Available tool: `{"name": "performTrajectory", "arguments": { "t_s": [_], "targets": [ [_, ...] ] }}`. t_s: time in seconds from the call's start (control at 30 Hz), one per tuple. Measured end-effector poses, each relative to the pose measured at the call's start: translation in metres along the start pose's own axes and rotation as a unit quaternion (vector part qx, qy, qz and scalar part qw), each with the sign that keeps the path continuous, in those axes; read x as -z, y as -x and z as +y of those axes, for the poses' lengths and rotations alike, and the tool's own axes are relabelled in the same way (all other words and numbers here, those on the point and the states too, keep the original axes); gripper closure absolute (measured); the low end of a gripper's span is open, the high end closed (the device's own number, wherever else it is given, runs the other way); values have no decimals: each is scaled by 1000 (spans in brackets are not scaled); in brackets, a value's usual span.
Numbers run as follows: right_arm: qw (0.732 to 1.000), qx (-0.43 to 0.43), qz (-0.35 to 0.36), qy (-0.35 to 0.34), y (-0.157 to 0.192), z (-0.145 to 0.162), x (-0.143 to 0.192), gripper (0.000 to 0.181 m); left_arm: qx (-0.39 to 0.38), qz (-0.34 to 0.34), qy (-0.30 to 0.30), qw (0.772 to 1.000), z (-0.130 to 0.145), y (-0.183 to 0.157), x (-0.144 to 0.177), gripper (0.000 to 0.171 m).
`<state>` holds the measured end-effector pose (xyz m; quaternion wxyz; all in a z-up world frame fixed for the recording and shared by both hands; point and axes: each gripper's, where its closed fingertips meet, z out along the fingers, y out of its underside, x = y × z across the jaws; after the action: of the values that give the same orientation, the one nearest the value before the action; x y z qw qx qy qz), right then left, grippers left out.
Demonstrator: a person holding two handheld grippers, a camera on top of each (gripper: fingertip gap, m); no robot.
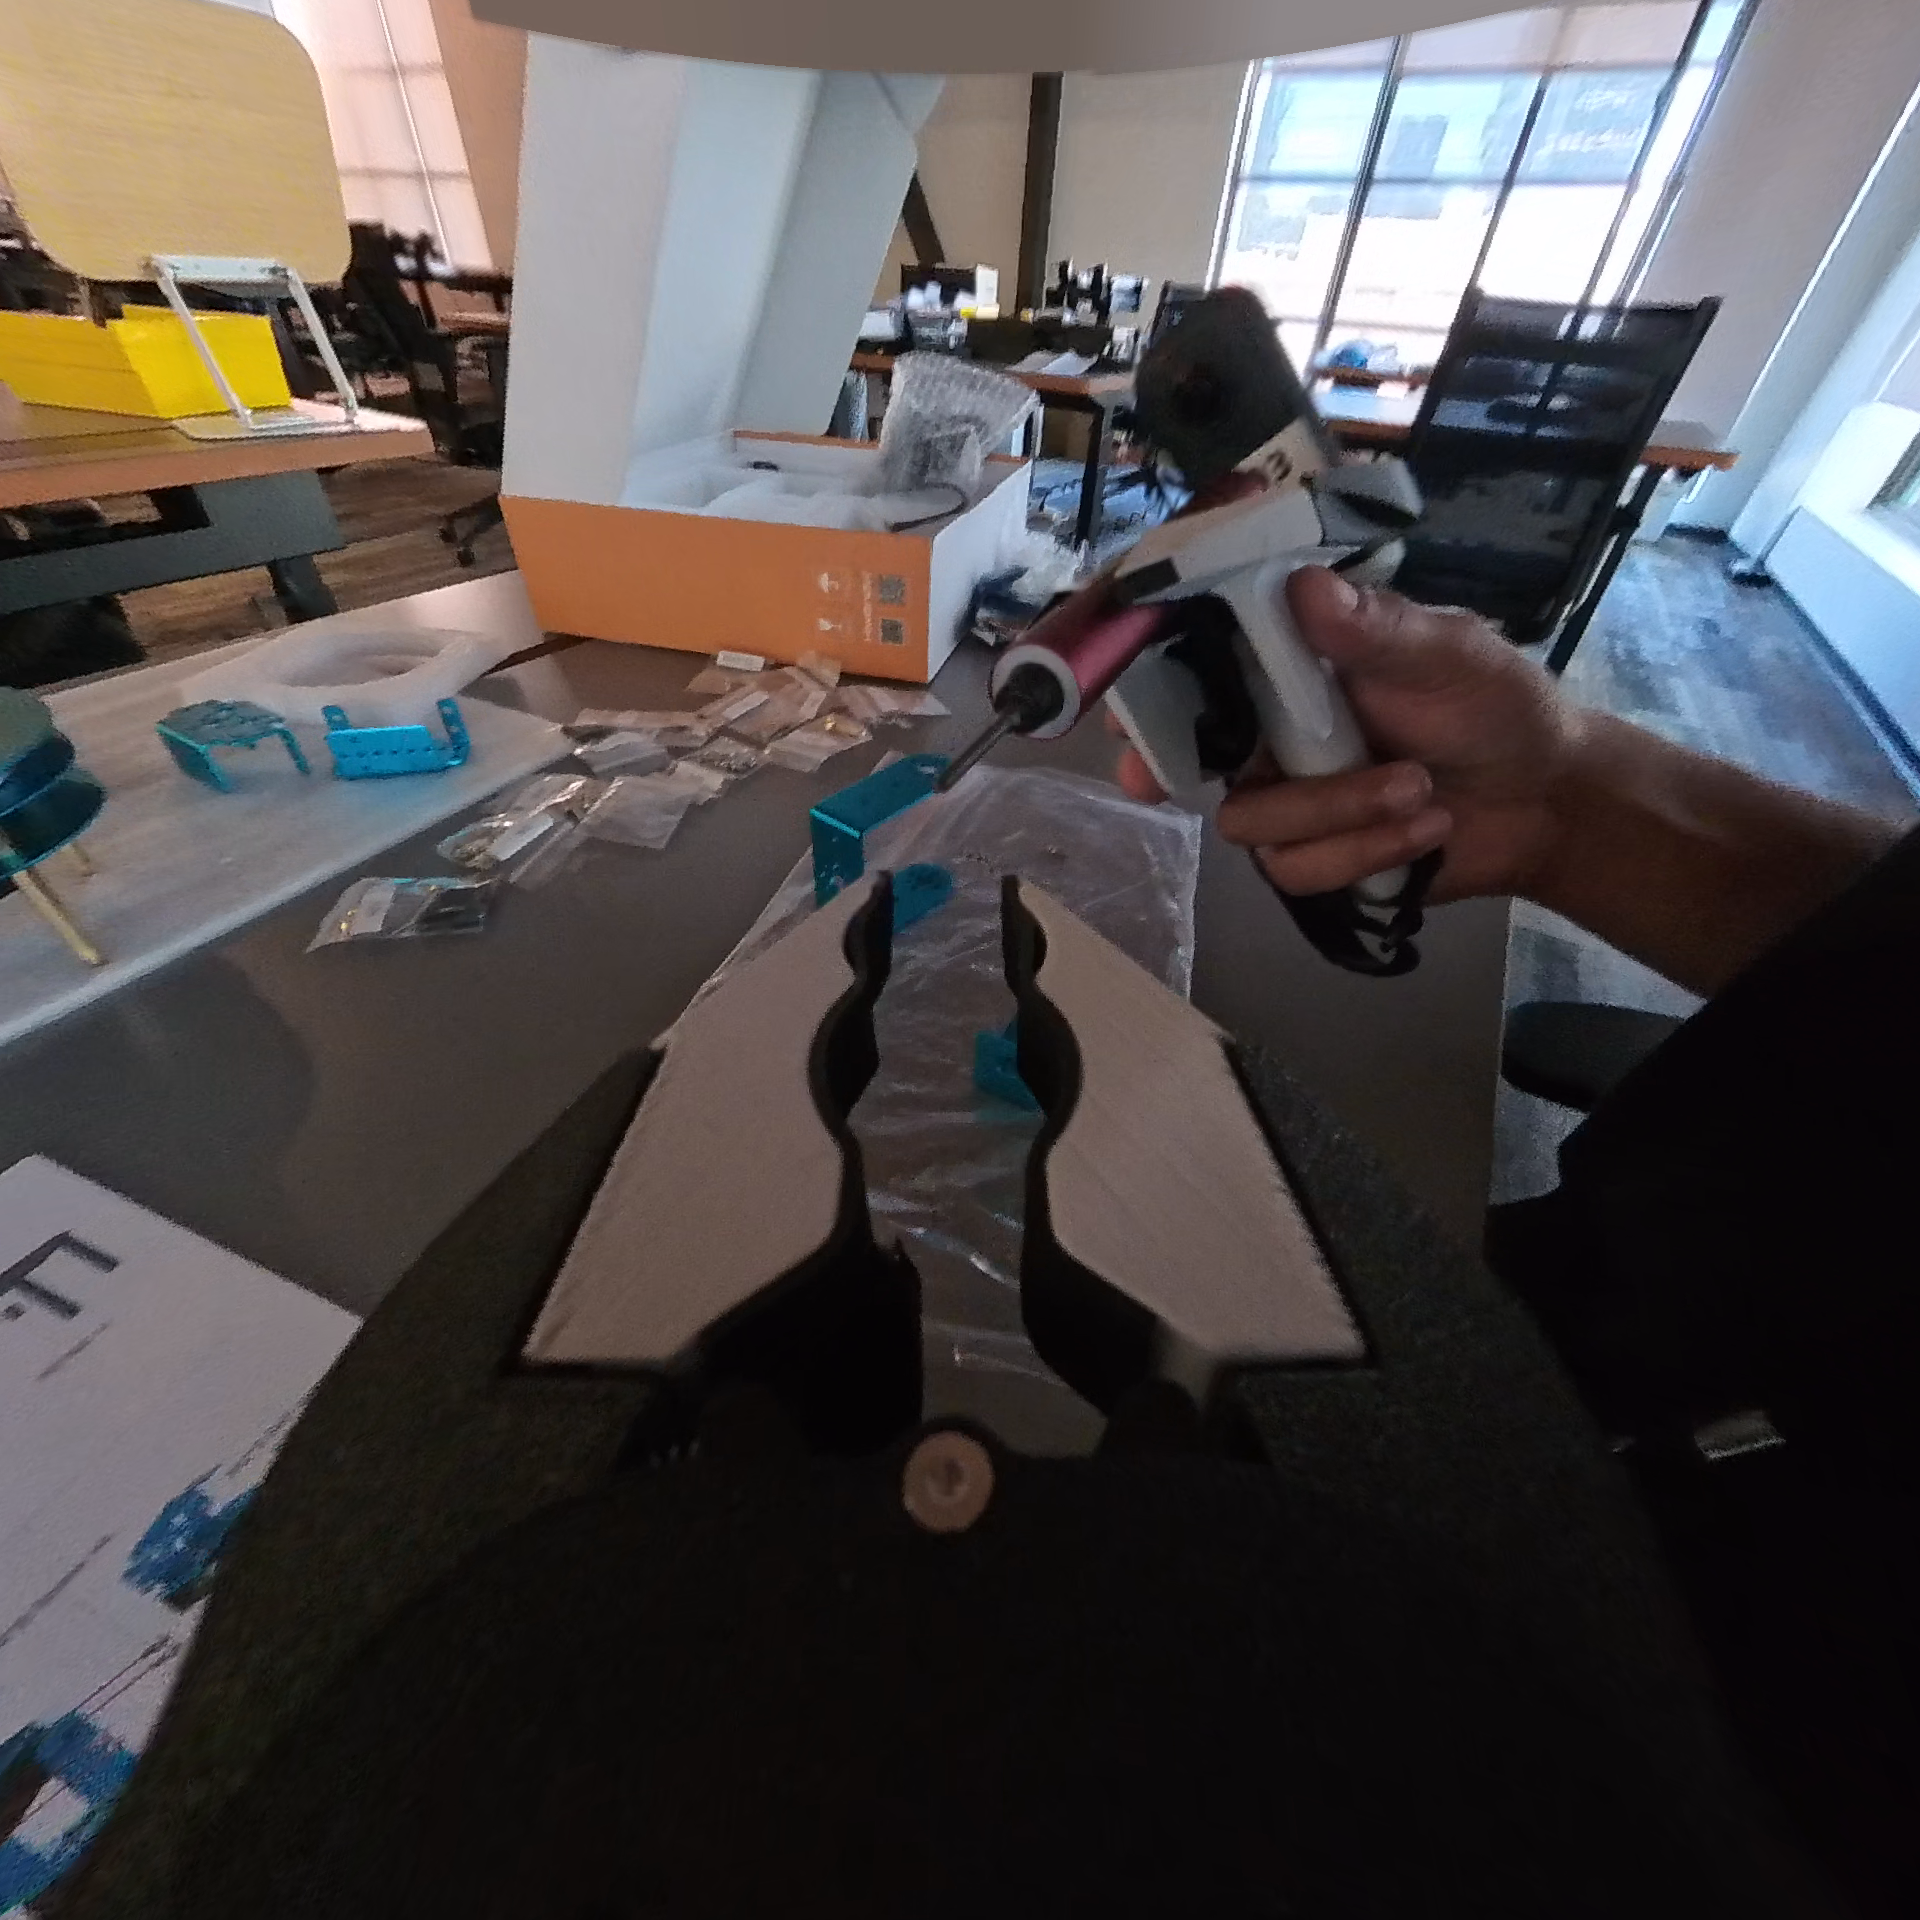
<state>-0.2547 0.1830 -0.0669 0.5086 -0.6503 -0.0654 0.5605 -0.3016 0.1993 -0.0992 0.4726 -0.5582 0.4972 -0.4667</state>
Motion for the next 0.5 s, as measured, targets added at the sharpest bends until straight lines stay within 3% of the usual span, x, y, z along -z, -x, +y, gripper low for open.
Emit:
{"name": "performTrajectory", "arguments": {
  "t_s": [0.13, 0.23, 0.3, 0.5],
  "targets": [
    [991, 71, 101, 44, -20, 9, 21, 158, -42, -78, 58, 994, 14, 26, 9, 152],
    [953, 173, 183, 166, -36, 45, 47, 159, -35, -116, 104, 987, 33, 44, 26, 151],
    [937, 196, 185, 223, -34, 71, 57, 158, -34, -123, 127, 984, 43, 44, 32, 151],
    [925, 214, 196, 244, -33, 92, 39, 159, -42, -105, 166, 980, 59, 24, 27, 150]
  ]
}}
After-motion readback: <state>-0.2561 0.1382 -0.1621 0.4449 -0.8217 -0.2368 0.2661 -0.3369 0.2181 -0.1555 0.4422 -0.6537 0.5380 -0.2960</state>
